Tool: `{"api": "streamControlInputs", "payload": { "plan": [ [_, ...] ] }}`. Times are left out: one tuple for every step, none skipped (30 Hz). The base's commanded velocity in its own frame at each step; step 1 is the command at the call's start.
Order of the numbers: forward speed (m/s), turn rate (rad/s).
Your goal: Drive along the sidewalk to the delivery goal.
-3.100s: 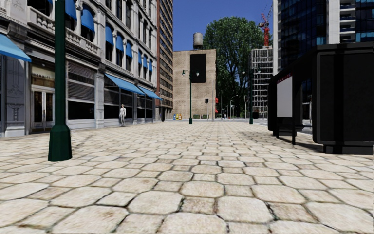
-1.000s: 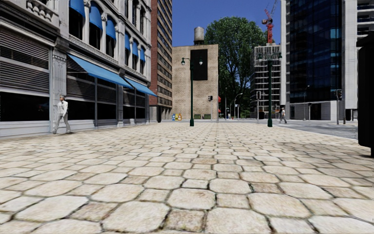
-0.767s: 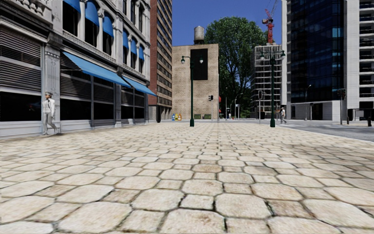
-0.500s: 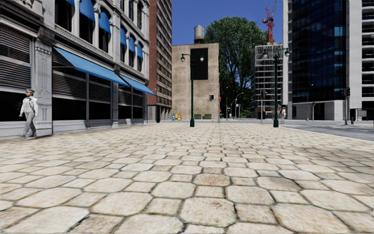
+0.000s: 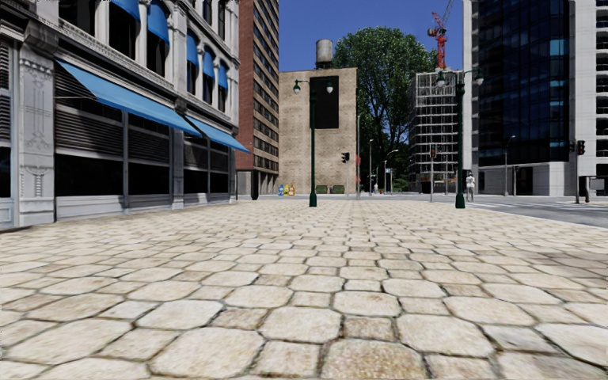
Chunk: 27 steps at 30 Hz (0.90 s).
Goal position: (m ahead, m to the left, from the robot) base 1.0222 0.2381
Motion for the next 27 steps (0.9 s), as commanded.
{"api": "streamControlInputs", "payload": {
  "plan": [
    [2.0, 0.0],
    [2.0, 0.0],
    [2.0, 0.0],
    [2.0, 0.0],
    [2.0, 0.0],
    [2.0, 0.0],
    [2.0, 0.0],
    [2.0, 0.0],
    [2.0, 0.0],
    [2.0, 0.0],
    [2.0, 0.0],
    [2.0, 0.0],
    [2.0, 0.0],
    [2.0, 0.0],
    [2.0, 0.0],
    [2.0, 0.0],
    [2.0, 0.0],
    [2.0, 0.0],
    [2.0, 0.0],
    [2.0, 0.0],
    [2.0, 0.0],
    [2.0, 0.0],
    [2.0, 0.0],
    [1.95, 0.0],
    [1.95, 0.0],
    [0.0, 0.0],
    [0.0, 0.0]
  ]
}}
